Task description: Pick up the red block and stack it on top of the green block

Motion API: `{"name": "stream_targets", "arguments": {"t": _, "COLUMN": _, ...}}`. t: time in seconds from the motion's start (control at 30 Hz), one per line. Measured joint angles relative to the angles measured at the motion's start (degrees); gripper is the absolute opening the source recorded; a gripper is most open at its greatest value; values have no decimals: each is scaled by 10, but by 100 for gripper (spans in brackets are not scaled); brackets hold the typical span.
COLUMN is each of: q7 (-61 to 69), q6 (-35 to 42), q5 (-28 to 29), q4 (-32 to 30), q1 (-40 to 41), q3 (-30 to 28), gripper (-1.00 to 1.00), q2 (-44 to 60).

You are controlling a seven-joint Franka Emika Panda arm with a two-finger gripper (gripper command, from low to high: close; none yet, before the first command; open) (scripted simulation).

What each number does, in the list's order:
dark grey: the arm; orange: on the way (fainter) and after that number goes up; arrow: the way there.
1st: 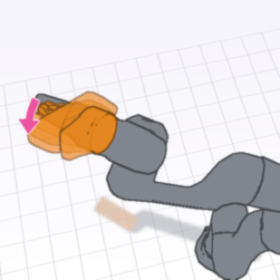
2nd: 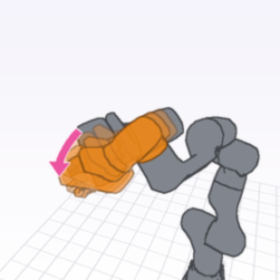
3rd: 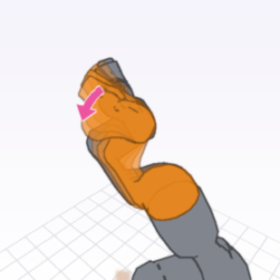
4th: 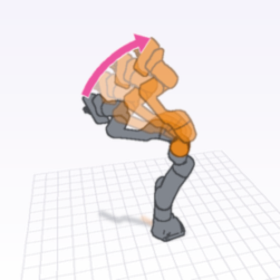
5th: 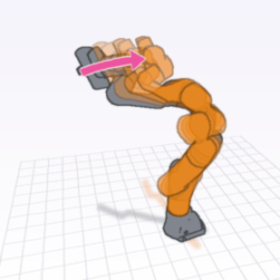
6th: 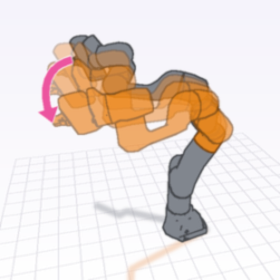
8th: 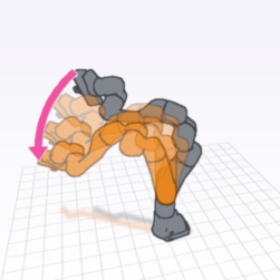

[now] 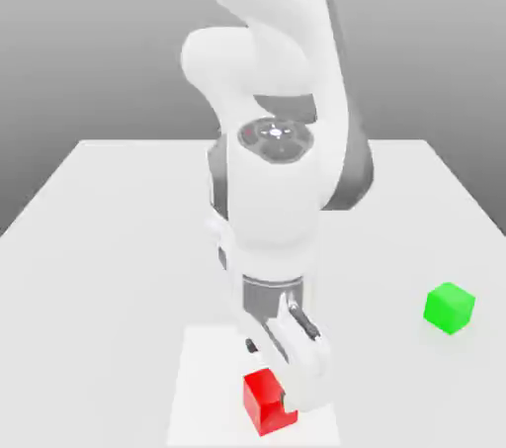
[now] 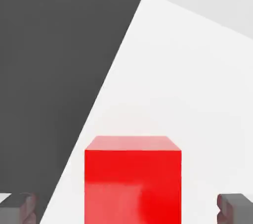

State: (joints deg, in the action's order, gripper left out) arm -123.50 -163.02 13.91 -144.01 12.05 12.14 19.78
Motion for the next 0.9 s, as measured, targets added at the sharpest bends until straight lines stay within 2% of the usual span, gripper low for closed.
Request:
{"name": "stream_targets", "arguments": {"t": 0.23, "q7": -3, "q6": -5, "q5": 3, "q4": 1, "q1": -3, "q3": -3, "gripper": -100, "q2": 5}}
{"name": "stream_targets", "arguments": {"t": 0.43, "q7": 51, "q6": 75, "q5": -74, "q4": -20, "q1": 19, "q3": 51, "gripper": -100, "q2": -99}}
{"name": "stream_targets", "arguments": {"t": 0.53, "q7": 56, "q6": 88, "q5": -108, "q4": -38, "q1": -20, "q3": 104, "gripper": -100, "q2": -136}}
{"name": "stream_targets", "arguments": {"t": 0.63, "q7": 58, "q6": 97, "q5": -139, "q4": -56, "q1": -93, "q3": 150, "gripper": -100, "q2": -169}}
{"name": "stream_targets", "arguments": {"t": 0.9, "q7": 40, "q6": 110, "q5": -188, "q4": -107, "q1": -257, "q3": 224, "gripper": -100, "q2": -235}}
